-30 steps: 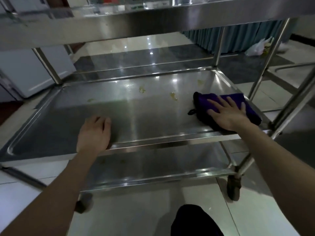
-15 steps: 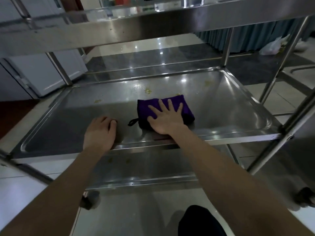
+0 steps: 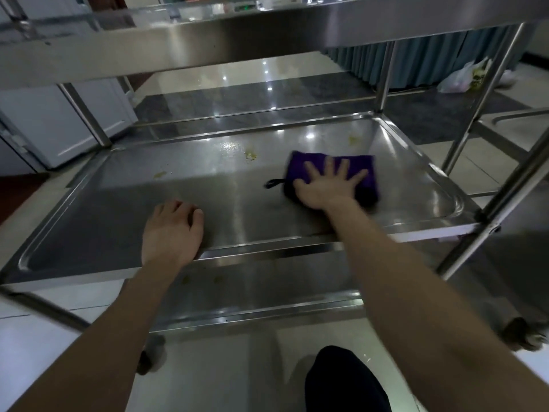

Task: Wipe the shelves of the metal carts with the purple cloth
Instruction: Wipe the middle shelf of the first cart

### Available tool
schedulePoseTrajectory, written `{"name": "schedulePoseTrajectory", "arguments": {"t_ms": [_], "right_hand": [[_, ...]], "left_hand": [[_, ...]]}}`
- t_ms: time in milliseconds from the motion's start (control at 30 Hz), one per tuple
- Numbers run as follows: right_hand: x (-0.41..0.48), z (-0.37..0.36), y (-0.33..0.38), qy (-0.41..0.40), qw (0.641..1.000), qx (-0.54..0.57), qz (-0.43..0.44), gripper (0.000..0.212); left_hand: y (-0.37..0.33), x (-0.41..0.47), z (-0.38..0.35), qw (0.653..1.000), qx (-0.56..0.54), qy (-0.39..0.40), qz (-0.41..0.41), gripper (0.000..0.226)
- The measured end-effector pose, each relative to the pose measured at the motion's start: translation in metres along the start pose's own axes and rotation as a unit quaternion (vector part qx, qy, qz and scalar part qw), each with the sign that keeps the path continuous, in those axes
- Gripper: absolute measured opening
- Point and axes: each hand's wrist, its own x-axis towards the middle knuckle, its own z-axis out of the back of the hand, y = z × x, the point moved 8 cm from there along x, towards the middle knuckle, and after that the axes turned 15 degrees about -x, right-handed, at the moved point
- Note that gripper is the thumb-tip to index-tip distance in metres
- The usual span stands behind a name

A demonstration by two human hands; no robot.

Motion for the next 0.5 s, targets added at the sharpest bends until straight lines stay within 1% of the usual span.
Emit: {"name": "schedulePoseTrajectory", "arguments": {"t_ms": [100,133,200,267,333,400,500], "right_hand": [[-0.032,0.009,0.12,-0.016,0.99,-0.024,0.135,0.075],[-0.043,0.008,0.143,-0.02,0.984,-0.028,0.173,0.073],[-0.053,0.006,0.154,-0.022,0.975,-0.022,0.22,0.07],[-0.052,0.007,0.137,-0.022,0.967,-0.003,0.253,0.067],[-0.041,0.006,0.102,-0.022,0.966,0.008,0.257,0.065],[-0.023,0.0,0.043,-0.022,0.977,0.013,0.211,0.063],[-0.002,-0.01,-0.079,-0.012,0.995,0.017,0.102,0.062]], "left_hand": [[-0.001,0.001,0.0,1.0,-0.001,0.004,0.001,0.051],[-0.001,0.001,-0.001,1.0,0.0,0.01,0.001,0.054],[0.001,0.001,0.003,1.0,-0.021,0.007,0.008,0.055],[0.001,0.0,0.006,0.999,-0.044,0.001,0.011,0.054],[-0.001,0.0,0.006,0.999,-0.046,0.007,0.004,0.055],[0.0,0.001,0.005,0.999,-0.036,0.015,-0.005,0.059],[-0.002,0.002,0.005,0.999,-0.037,0.015,-0.004,0.058]]}}
